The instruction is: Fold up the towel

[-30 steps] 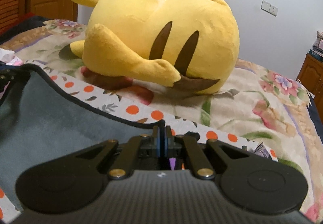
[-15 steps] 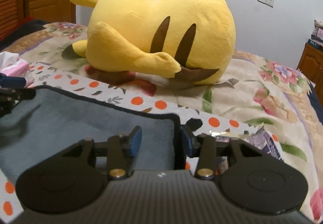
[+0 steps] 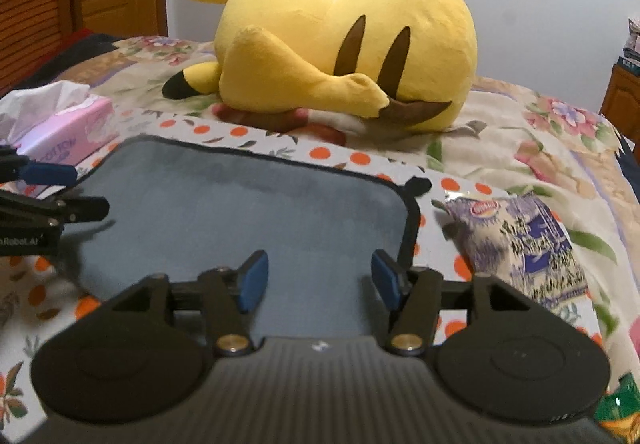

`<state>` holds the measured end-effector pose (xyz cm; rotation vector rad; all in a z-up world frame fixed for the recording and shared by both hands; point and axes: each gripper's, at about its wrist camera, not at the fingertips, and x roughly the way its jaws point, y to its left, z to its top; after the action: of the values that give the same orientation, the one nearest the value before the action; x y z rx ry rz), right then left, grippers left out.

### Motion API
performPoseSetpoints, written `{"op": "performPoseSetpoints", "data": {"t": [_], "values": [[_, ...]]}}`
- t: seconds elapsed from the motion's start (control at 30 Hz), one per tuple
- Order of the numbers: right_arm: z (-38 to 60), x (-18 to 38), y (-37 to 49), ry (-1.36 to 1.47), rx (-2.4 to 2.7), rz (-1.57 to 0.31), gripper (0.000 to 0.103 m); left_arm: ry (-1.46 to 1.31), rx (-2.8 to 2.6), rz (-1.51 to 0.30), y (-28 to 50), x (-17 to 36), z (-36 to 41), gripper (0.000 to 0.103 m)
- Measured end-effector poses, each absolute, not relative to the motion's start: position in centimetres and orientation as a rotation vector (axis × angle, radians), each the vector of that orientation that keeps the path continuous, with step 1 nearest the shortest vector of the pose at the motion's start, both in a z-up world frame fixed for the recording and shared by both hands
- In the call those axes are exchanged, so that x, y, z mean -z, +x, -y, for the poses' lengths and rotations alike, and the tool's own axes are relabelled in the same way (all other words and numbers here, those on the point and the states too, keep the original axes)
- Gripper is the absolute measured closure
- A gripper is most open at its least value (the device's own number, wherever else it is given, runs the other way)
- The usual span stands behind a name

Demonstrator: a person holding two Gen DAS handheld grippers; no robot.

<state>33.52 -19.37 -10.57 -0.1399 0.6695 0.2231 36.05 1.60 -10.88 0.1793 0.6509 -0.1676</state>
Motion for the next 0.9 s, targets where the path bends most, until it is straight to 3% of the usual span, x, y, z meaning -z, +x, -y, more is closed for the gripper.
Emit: {"op": "performPoseSetpoints", "data": {"t": [0.27, 0.6, 0.83, 0.9], "values": [[20.3, 9.1, 30.9, -0.1, -0.215, -0.672, 0.038, 0.171, 0.164, -0.67, 33.7, 9.8, -1.5, 0.039], [21.1, 6.3, 26.4, -0.065, -0.212, -0.654, 0.015, 0.178, 0.171, -0.678, 29.3, 7.1, -1.0, 0.028], [21.3, 3.6, 22.7, -0.055, -0.21, -0.624, 0.012, 0.188, 0.17, -0.656, 25.3, 4.6, -0.7, 0.016], [21.5, 2.9, 21.9, -0.051, -0.208, -0.614, 0.006, 0.191, 0.171, -0.651, 24.1, 3.8, -0.6, 0.015]]}}
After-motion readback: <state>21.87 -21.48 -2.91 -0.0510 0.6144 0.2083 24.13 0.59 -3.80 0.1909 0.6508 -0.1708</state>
